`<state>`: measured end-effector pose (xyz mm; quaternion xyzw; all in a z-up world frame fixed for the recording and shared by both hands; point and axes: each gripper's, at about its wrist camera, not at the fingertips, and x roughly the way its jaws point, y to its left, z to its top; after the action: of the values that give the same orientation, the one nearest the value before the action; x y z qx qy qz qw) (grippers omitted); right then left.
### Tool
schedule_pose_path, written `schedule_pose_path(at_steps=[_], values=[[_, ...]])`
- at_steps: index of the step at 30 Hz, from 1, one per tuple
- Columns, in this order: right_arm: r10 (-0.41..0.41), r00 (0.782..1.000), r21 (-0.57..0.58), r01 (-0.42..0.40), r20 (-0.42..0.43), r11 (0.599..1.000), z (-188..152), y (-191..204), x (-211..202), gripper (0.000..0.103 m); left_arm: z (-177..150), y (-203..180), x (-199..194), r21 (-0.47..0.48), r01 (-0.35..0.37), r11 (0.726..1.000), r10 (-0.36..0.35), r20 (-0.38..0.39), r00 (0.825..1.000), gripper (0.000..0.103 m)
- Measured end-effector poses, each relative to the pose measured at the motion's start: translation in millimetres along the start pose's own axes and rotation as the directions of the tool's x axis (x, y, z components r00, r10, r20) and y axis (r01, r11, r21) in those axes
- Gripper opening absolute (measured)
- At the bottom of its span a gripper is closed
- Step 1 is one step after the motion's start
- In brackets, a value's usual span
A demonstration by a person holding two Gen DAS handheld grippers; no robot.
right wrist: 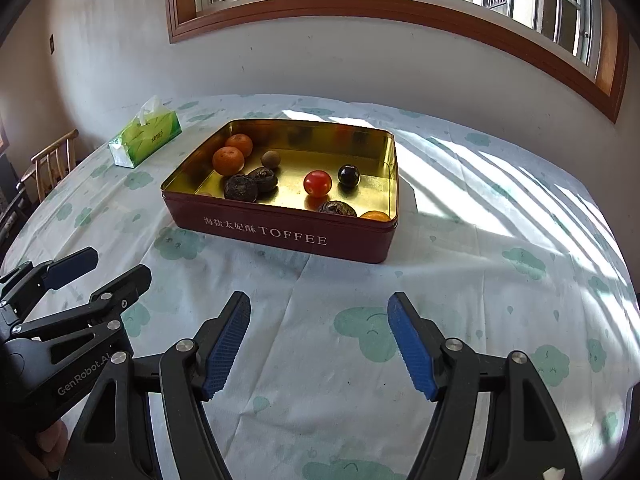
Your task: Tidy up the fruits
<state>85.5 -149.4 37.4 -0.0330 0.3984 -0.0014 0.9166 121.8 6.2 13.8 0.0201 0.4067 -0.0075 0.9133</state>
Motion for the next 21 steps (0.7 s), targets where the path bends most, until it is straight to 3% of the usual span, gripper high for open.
schedule_pose_path(at_steps=[4,7,21], values=[[-0.005,1.000,0.006,0.005,0.006,1.000,-1.4,-0.9,-3.4,0.069,-0.8,-1.3,-3.5,-0.001,-0.001,1.000,0.001,0.006,1.000,0.063],[-0.009,1.000,0.008,0.008,0.011,1.000,-2.0,-0.9,-4.8,0.074,-1.1,-1.6,-4.0,0.000,-0.002,1.000,0.002,0.005,1.000,0.063],[-0.005,1.000,0.011,0.004,0.007,1.000,-4.7,-0.6,-4.8,0.074,-2.9,-0.4,-5.3,-0.005,-0.004,1.000,0.004,0.003,1.000,0.063]])
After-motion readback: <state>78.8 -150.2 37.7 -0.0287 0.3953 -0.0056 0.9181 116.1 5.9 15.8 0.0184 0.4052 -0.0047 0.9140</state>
